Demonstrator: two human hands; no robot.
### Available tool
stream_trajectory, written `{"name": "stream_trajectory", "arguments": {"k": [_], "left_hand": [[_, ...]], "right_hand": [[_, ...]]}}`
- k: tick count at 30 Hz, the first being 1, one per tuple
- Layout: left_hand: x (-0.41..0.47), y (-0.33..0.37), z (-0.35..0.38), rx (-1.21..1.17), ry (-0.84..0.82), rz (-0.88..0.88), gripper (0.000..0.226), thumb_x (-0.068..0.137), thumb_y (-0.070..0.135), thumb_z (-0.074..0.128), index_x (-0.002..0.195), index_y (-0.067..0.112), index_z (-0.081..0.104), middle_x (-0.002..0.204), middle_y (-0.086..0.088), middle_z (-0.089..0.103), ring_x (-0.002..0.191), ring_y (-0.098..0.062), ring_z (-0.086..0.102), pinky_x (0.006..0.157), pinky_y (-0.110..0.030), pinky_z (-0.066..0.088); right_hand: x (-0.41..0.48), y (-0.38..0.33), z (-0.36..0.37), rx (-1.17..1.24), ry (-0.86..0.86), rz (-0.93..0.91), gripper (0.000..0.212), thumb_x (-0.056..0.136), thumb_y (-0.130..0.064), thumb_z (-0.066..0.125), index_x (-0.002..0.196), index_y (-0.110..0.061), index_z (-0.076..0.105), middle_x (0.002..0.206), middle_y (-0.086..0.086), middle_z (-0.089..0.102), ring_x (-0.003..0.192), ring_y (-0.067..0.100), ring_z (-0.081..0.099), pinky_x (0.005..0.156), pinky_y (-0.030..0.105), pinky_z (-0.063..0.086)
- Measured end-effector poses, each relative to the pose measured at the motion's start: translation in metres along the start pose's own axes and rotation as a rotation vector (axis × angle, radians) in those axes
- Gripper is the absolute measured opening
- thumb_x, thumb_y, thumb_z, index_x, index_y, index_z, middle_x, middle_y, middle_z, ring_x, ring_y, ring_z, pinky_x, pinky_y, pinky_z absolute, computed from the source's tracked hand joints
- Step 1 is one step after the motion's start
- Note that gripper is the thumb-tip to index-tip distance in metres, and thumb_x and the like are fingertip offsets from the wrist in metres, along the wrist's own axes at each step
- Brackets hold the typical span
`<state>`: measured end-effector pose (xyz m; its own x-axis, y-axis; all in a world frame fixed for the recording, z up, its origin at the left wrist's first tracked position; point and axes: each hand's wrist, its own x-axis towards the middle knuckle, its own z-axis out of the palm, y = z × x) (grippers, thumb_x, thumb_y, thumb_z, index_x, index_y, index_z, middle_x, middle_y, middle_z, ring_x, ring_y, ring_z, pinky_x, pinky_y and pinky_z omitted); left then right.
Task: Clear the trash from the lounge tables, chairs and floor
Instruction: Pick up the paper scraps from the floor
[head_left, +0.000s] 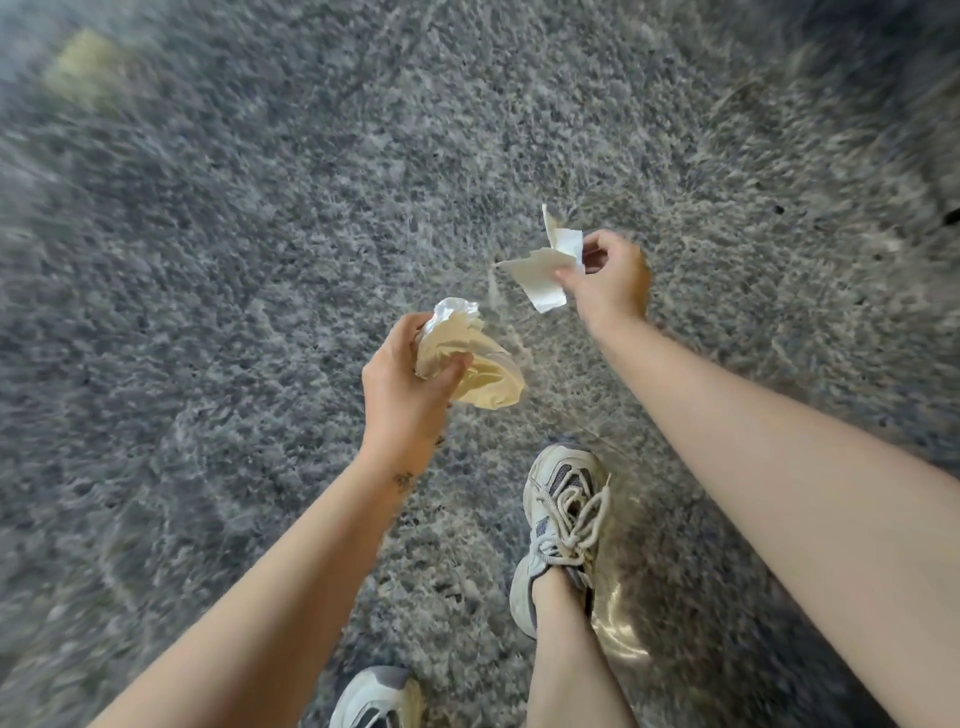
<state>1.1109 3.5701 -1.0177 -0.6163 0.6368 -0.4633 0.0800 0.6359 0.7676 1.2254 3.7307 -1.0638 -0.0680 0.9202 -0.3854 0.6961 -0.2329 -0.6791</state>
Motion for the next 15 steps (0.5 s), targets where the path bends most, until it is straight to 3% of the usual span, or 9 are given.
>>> {"name": "stream_trajectory", "arguments": {"k": [5,8,12,15], "left_hand": [[-0.035,0.046,-0.058,-0.038,0.065,0.020,0.032,0.075,0.013,0.074,0.100,0.025,0.058,0.081,0.020,0.057,0.066,0.018,0.052,0.057,-0.002,0.040],[-0.057,0.081,-0.104,-0.082,0.120,0.037,0.031,0.075,0.011,0.074,0.098,0.024,0.058,0.080,0.021,0.057,0.067,0.020,0.052,0.058,-0.002,0.040],[-0.080,0.136,-0.179,-0.134,0.237,0.059,0.027,0.075,0.011,0.073,0.093,0.024,0.058,0.077,0.019,0.058,0.066,0.016,0.053,0.059,-0.004,0.040],[-0.097,0.182,-0.245,-0.152,0.365,0.086,0.024,0.074,0.010,0.073,0.093,0.019,0.061,0.075,0.018,0.057,0.065,0.015,0.051,0.059,-0.004,0.037]], "right_hand": [[-0.065,-0.069,-0.034,-0.013,-0.049,-0.166,0.018,0.073,-0.005,0.074,0.079,-0.013,0.059,0.077,-0.004,0.060,0.068,0.008,0.053,0.052,0.009,0.037],[-0.107,-0.123,-0.049,-0.019,-0.099,-0.235,0.014,0.074,-0.009,0.074,0.080,-0.011,0.062,0.077,-0.004,0.061,0.067,0.009,0.055,0.057,0.017,0.040],[-0.156,-0.215,-0.065,0.026,-0.174,-0.332,0.017,0.073,-0.008,0.074,0.076,-0.015,0.059,0.066,-0.013,0.056,0.058,-0.002,0.049,0.052,0.006,0.036],[-0.189,-0.297,-0.080,0.057,-0.239,-0.413,0.018,0.073,-0.009,0.075,0.075,-0.018,0.059,0.064,-0.016,0.055,0.057,-0.004,0.049,0.054,0.012,0.038]]}}
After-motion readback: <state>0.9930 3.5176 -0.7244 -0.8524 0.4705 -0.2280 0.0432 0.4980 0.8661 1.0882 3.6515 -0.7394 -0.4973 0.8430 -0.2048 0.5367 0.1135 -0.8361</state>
